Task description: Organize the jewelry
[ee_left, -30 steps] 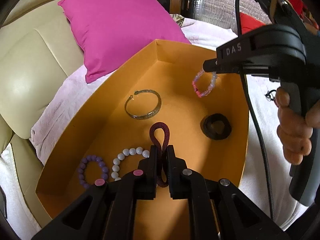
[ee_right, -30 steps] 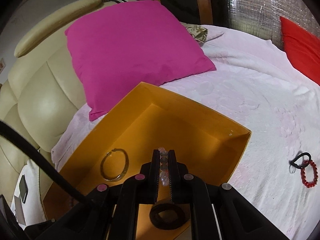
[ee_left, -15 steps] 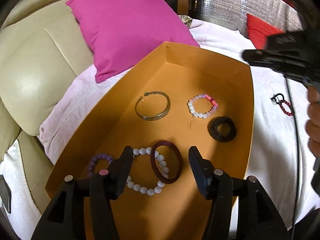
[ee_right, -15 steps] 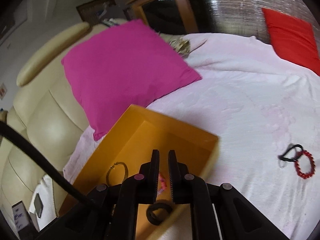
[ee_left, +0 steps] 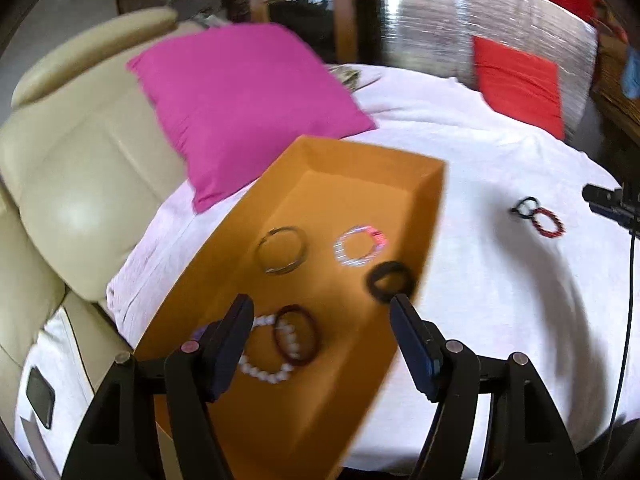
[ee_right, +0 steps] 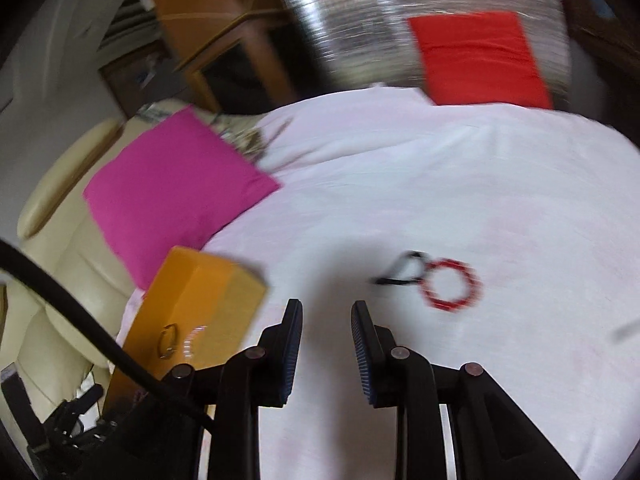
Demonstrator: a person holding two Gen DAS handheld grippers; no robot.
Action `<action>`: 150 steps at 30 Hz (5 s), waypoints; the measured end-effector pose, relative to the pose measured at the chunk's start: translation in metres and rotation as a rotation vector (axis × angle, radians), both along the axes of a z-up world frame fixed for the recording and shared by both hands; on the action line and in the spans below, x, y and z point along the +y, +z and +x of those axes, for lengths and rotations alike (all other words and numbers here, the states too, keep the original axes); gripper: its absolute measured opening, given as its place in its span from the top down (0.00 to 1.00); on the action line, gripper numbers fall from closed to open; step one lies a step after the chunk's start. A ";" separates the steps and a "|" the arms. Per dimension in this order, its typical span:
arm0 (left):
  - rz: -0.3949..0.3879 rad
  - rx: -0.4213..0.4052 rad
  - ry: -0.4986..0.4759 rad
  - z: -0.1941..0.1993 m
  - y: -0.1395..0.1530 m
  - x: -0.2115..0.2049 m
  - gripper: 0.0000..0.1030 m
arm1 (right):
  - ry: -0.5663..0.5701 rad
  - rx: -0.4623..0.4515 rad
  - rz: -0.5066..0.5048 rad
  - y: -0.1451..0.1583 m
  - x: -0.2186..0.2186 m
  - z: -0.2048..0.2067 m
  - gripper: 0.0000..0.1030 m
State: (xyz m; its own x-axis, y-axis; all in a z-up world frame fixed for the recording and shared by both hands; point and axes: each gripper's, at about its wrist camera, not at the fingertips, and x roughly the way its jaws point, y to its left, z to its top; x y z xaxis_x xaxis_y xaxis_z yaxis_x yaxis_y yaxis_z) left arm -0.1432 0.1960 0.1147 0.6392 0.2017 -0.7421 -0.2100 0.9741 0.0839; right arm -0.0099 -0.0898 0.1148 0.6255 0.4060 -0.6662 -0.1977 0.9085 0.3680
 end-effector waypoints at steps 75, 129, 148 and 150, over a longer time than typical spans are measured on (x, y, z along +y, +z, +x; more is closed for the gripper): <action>-0.038 0.081 -0.093 0.183 -0.078 -0.147 0.30 | -0.093 0.095 -0.210 -0.094 -0.051 0.093 0.90; -0.320 0.130 -0.376 0.213 -0.094 -0.194 0.91 | -0.127 0.217 -0.100 -0.095 -0.147 0.036 0.90; -0.239 0.201 -0.515 0.167 -0.086 -0.204 0.85 | -0.103 0.273 -0.025 -0.096 -0.161 0.032 0.88; -0.224 0.204 -0.518 0.165 -0.086 -0.203 0.61 | -0.108 0.278 -0.022 -0.096 -0.161 0.034 0.87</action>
State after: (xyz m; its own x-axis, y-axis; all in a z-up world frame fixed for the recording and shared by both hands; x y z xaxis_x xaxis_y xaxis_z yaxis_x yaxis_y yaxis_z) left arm 0.0219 -0.0073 0.0287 0.4525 -0.2734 -0.8488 0.2959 0.9439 -0.1463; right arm 0.0242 -0.2513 0.0185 0.4564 0.3311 -0.8259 0.0058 0.9271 0.3748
